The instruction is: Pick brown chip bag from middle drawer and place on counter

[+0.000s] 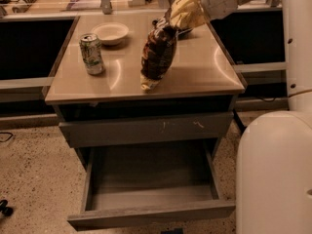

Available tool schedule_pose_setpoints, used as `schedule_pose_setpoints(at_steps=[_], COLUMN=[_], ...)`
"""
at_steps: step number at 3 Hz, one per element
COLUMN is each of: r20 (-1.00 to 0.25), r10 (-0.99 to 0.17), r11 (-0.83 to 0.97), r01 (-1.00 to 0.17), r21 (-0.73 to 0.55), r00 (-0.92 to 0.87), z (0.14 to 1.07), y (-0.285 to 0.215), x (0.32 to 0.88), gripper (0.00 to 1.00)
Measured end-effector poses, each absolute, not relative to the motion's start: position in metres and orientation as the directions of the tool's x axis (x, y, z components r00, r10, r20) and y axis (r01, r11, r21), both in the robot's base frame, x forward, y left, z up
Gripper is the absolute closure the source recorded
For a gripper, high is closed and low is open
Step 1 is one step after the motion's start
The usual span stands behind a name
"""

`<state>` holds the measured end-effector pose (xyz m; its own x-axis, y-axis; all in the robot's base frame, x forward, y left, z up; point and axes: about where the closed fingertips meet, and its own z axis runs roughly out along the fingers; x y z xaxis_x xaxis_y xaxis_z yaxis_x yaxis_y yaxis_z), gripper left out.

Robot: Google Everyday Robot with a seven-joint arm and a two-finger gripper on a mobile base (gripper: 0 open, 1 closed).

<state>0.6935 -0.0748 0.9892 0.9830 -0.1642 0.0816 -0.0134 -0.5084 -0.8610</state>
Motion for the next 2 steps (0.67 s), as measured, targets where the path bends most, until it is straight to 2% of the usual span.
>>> schedule_pose_setpoints(at_steps=[2], r20=[-0.072], r10=[-0.190], r11=[-0.421], r01=[-0.148], r21=[-0.895], r00=[0.979], z=[0.958], y=[-0.085], x=[0.698], gripper=[1.00])
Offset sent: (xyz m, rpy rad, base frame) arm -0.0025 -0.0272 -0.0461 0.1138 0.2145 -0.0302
